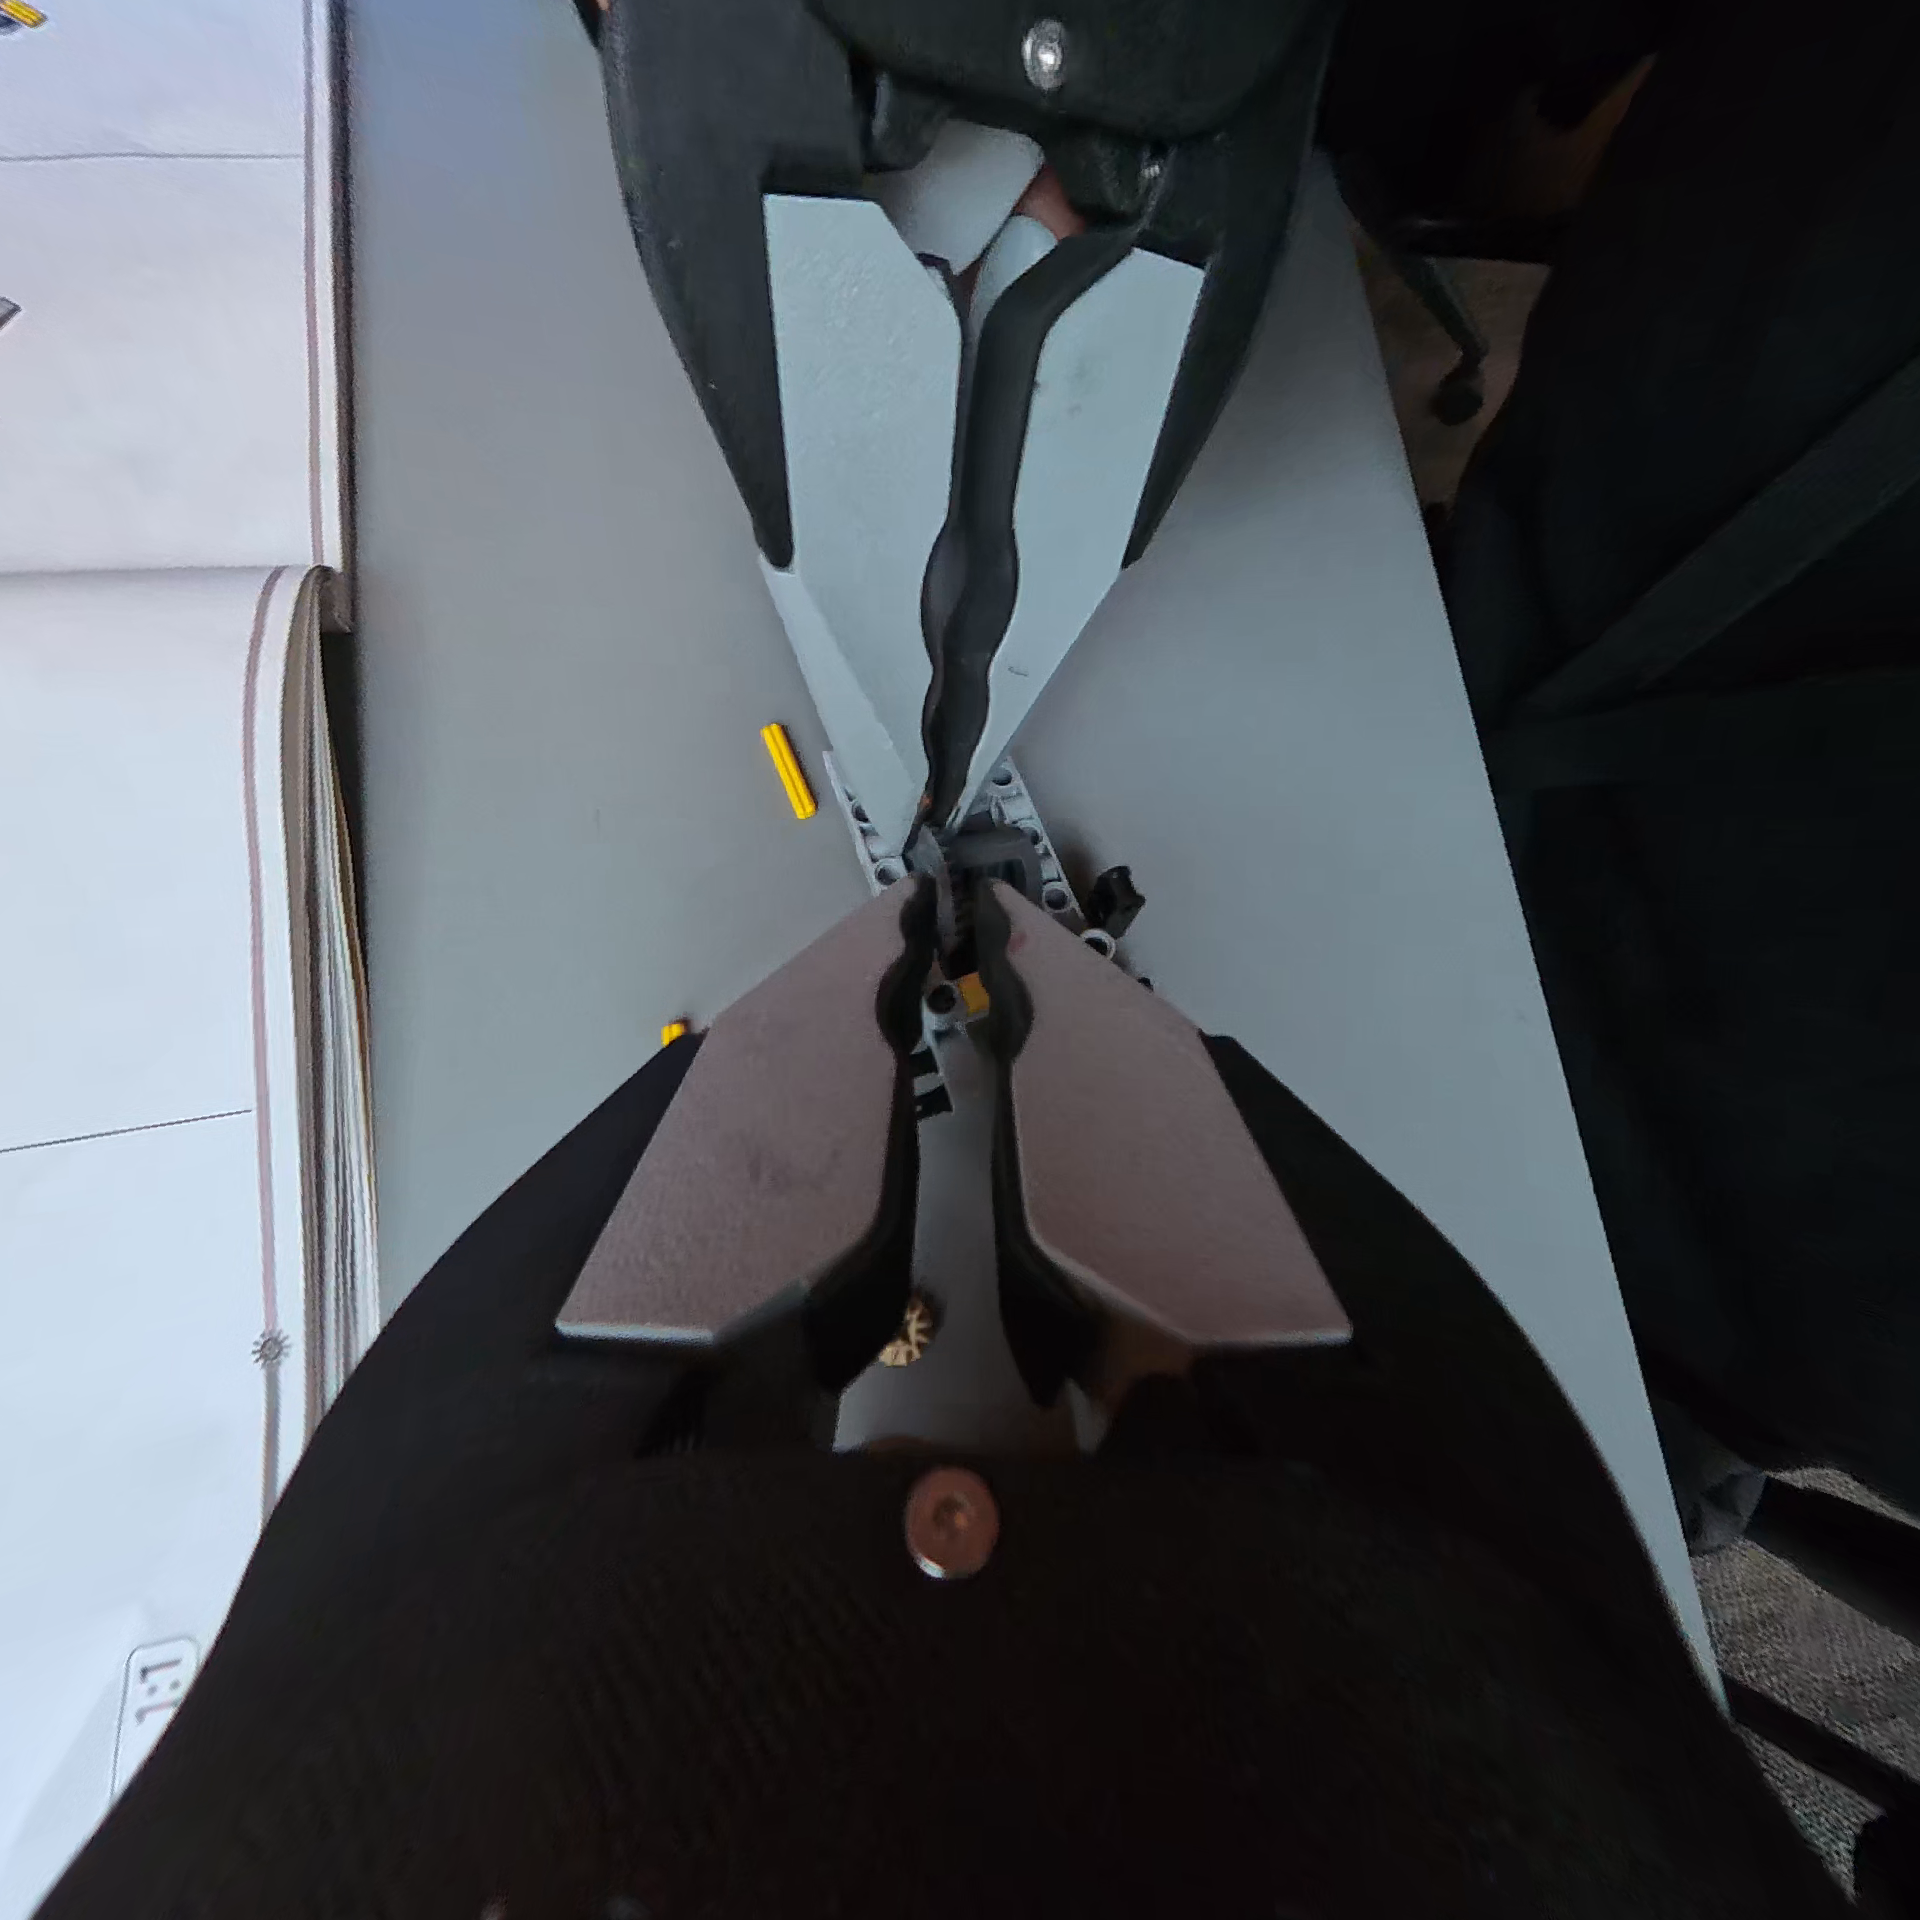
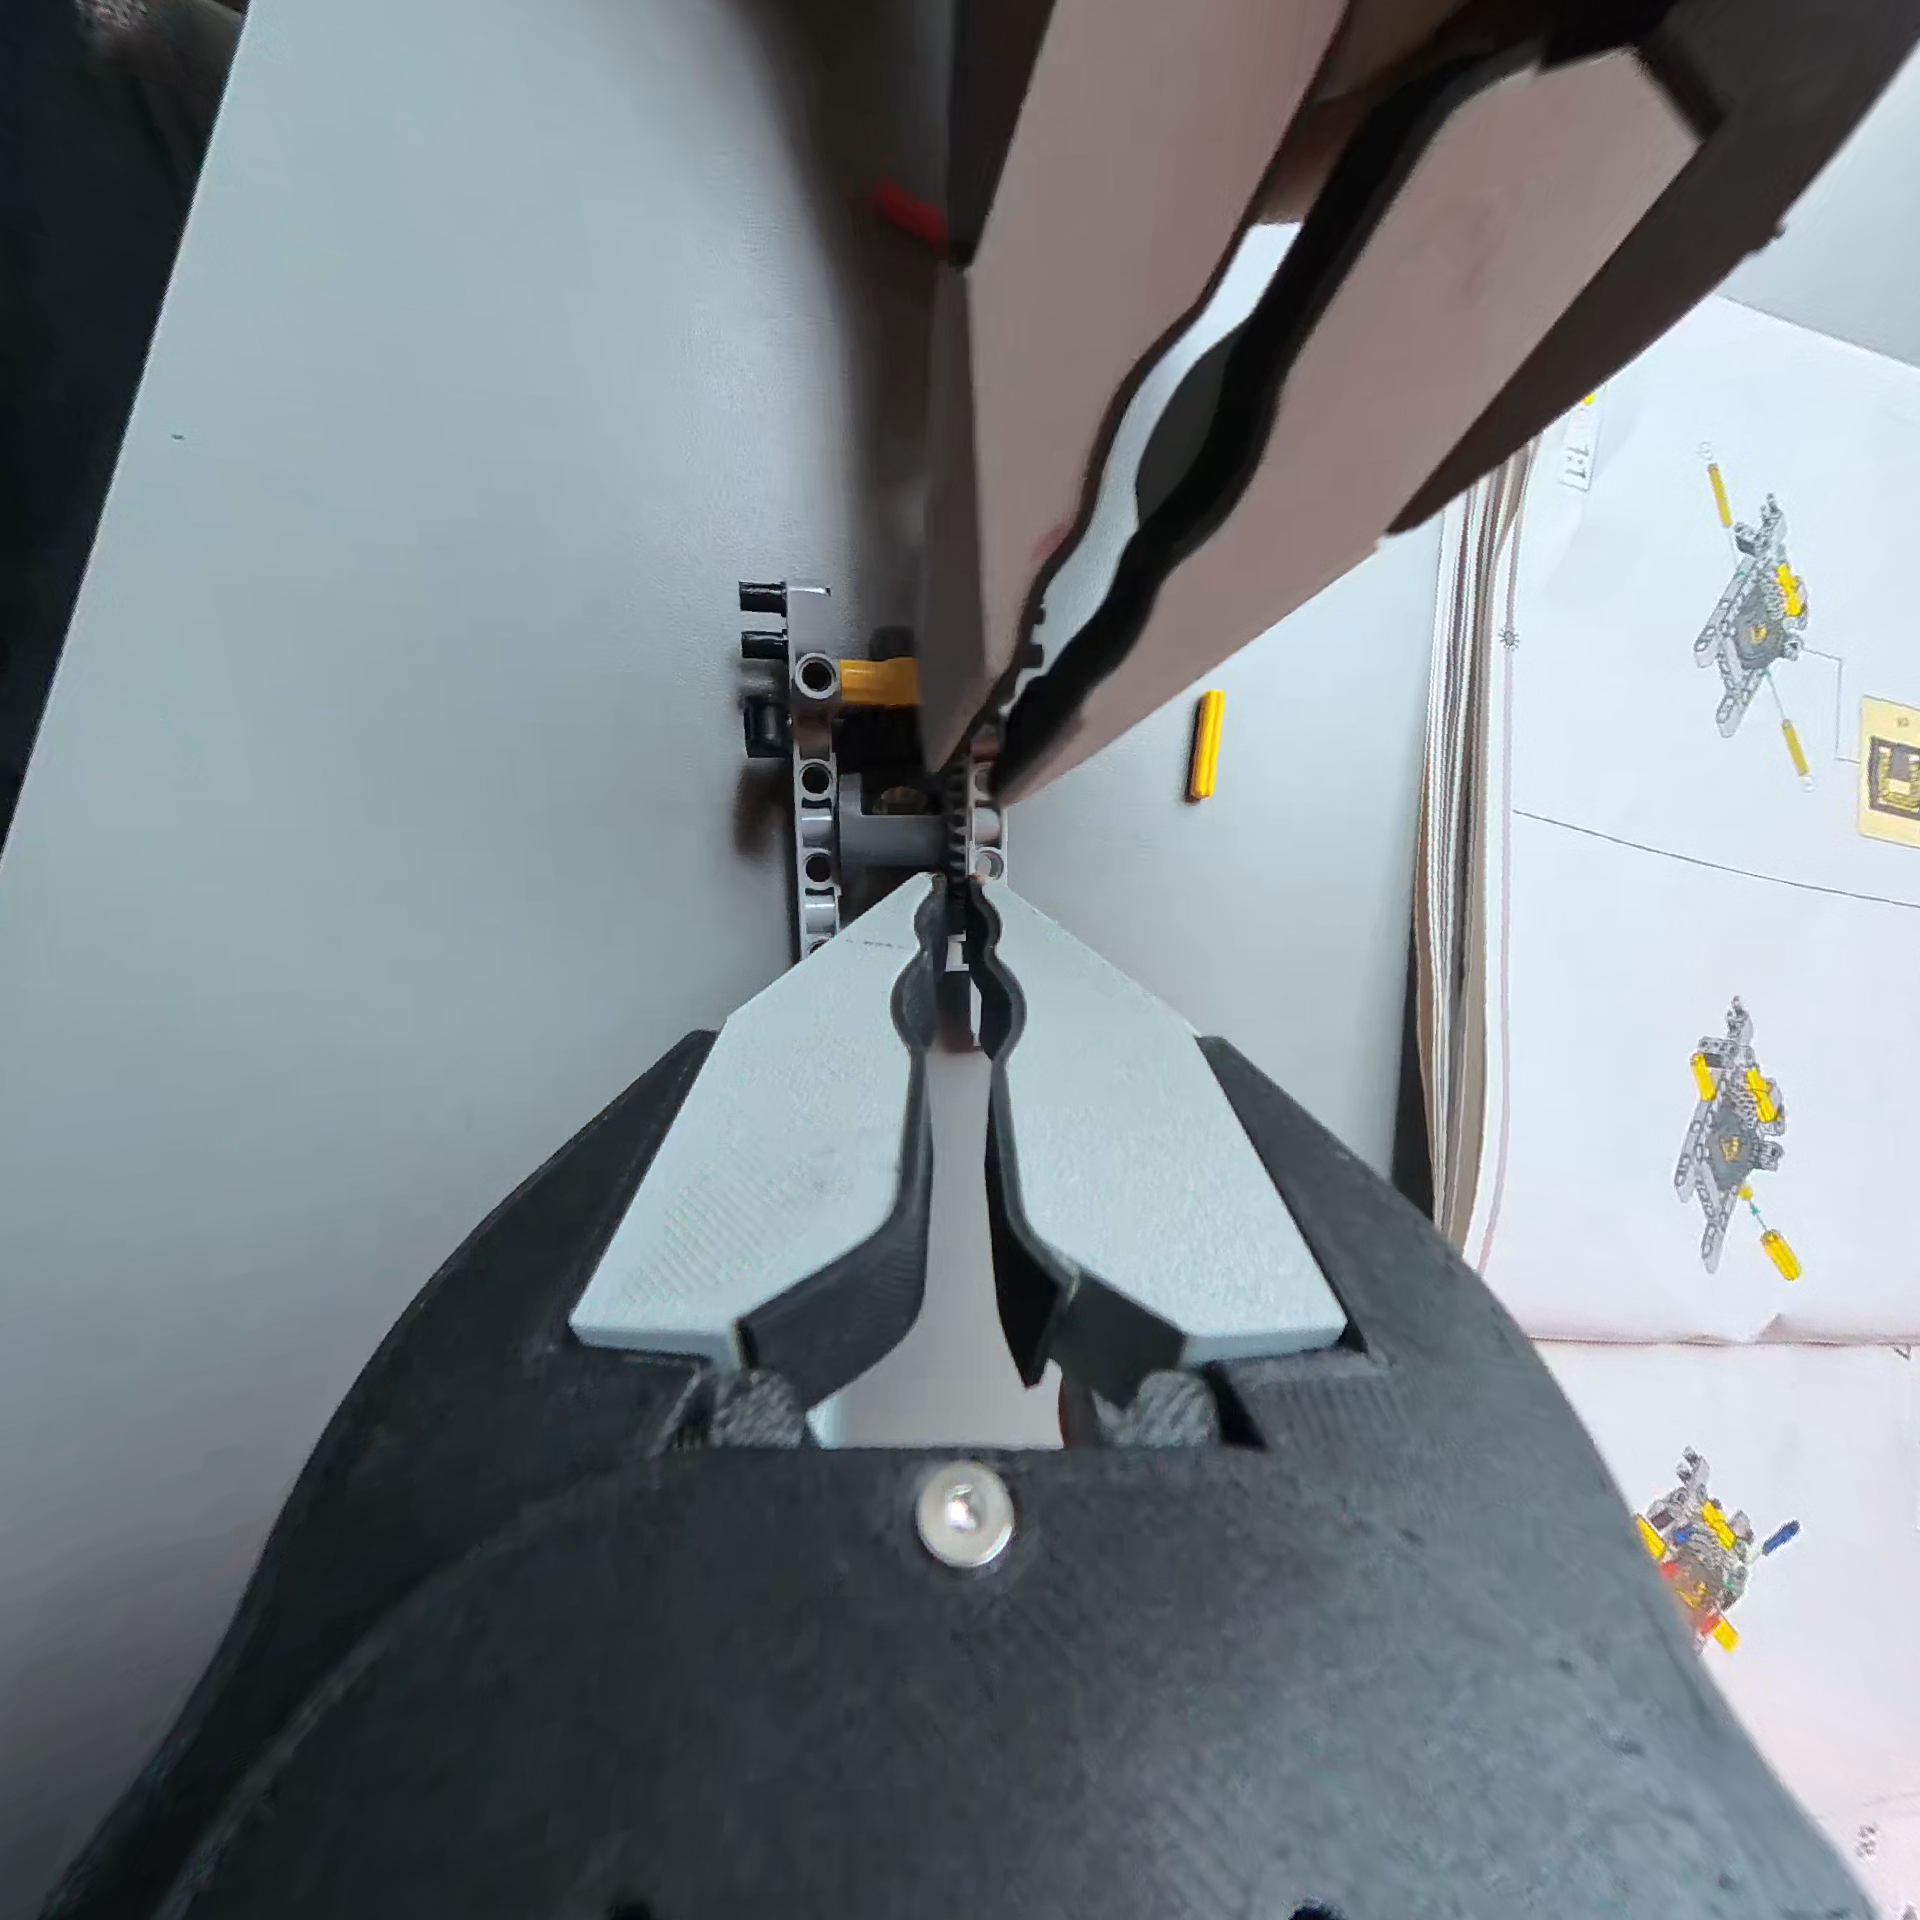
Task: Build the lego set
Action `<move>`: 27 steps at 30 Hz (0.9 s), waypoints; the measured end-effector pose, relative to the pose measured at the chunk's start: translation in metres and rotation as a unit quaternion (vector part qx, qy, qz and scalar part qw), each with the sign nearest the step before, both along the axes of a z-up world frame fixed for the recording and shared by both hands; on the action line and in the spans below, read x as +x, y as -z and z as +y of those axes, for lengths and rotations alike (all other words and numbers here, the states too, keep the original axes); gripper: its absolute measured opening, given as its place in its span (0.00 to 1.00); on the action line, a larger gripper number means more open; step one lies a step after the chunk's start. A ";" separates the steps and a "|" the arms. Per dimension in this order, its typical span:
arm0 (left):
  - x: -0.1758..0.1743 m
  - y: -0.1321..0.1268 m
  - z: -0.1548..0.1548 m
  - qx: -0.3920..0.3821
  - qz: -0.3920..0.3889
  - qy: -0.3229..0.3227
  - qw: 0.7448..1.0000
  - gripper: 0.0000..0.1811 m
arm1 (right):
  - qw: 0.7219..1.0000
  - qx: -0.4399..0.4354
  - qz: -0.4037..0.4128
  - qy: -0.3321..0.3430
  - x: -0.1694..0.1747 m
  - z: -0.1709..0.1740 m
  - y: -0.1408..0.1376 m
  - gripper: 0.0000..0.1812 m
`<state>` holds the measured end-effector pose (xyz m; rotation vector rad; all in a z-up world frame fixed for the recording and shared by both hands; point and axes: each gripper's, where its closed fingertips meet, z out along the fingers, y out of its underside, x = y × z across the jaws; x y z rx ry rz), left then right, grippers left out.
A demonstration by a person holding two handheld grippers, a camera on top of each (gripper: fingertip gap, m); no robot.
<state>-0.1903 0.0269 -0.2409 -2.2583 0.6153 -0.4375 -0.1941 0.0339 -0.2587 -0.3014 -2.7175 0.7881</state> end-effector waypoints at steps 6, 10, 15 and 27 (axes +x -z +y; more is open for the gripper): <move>0.001 0.009 -0.001 -0.011 0.025 0.005 1.000 0.00 | 1.000 -0.003 -0.004 0.000 0.001 0.000 0.000 0.00; -0.001 0.010 0.000 -0.005 0.033 0.002 0.999 0.00 | 1.000 -0.011 -0.002 0.001 0.001 -0.001 -0.001 0.00; -0.004 0.011 -0.001 0.002 0.036 0.002 0.999 0.00 | 0.998 -0.063 -0.019 0.009 0.000 0.007 -0.008 0.02; -0.002 0.011 0.000 0.020 0.040 0.010 0.999 0.00 | 0.965 -0.217 -0.144 0.031 0.000 0.015 -0.024 0.11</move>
